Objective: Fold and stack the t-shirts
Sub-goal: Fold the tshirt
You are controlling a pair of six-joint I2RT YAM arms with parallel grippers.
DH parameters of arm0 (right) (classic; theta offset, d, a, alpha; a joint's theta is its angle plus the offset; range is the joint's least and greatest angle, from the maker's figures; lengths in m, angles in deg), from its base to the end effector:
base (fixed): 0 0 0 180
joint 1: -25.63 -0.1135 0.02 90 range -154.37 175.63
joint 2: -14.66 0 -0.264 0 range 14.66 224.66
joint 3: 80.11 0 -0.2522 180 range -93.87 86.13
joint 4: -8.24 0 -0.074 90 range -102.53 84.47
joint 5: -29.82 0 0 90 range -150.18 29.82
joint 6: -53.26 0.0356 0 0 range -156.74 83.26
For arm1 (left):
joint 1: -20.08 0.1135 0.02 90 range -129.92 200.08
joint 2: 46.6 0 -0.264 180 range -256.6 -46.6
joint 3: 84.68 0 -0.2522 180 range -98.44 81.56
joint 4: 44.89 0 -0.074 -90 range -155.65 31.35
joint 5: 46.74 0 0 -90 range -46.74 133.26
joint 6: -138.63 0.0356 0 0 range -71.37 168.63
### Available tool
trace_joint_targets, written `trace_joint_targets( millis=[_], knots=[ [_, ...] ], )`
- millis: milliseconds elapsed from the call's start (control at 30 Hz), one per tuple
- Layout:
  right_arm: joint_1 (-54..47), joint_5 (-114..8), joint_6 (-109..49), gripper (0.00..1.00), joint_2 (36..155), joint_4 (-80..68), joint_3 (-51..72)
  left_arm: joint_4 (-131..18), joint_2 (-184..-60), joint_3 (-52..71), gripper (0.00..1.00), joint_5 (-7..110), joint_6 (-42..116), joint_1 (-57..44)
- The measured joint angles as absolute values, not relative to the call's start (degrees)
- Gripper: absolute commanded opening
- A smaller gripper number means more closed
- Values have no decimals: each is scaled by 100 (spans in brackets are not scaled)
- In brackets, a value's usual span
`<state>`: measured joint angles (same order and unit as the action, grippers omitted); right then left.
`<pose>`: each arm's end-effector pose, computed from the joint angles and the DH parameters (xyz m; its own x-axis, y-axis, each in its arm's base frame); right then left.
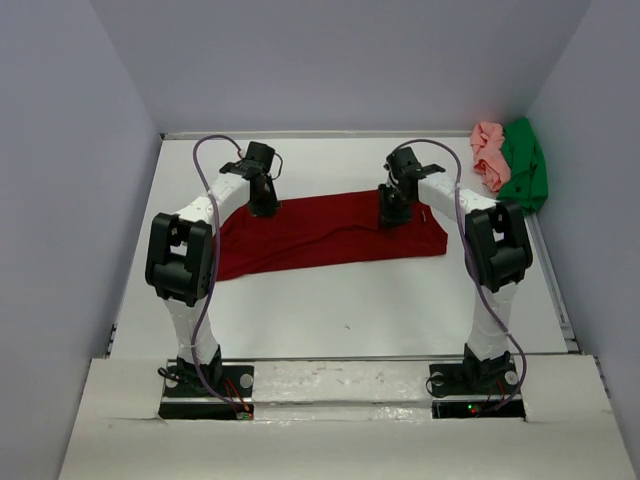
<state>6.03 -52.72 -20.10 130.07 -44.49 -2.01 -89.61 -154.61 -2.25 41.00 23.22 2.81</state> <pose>0.3965 0.1461 0.1930 -0.9355 -0.0317 -0.3520 -0.1190 0.9661 0.2292 0.3941 -0.1210 0.2289 -0.8260 -0.1922 -0.5299 -0.0878 0.9725 -0.2159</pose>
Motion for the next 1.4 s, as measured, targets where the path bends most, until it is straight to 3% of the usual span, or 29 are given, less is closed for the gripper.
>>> trace_joint_targets(
  millis=[733, 900, 1167, 1400],
  knots=[
    [569, -5724, -2010, 34, 12716, -4433, 232, -8954, -15461, -271, 15, 4152, 2333, 278],
    [569, -5717, -2025, 29, 12716, -4396, 267, -8954, -15461, -271, 15, 4155, 2335, 278],
    [569, -5658, -2093, 12, 12797, -4379, 213, -8950, -15461, -269, 15, 4159, 2339, 278],
    [569, -5573, -2170, 6, 12878, -4365, 33, -8928, -15461, -269, 15, 4174, 2374, 278]
  ],
)
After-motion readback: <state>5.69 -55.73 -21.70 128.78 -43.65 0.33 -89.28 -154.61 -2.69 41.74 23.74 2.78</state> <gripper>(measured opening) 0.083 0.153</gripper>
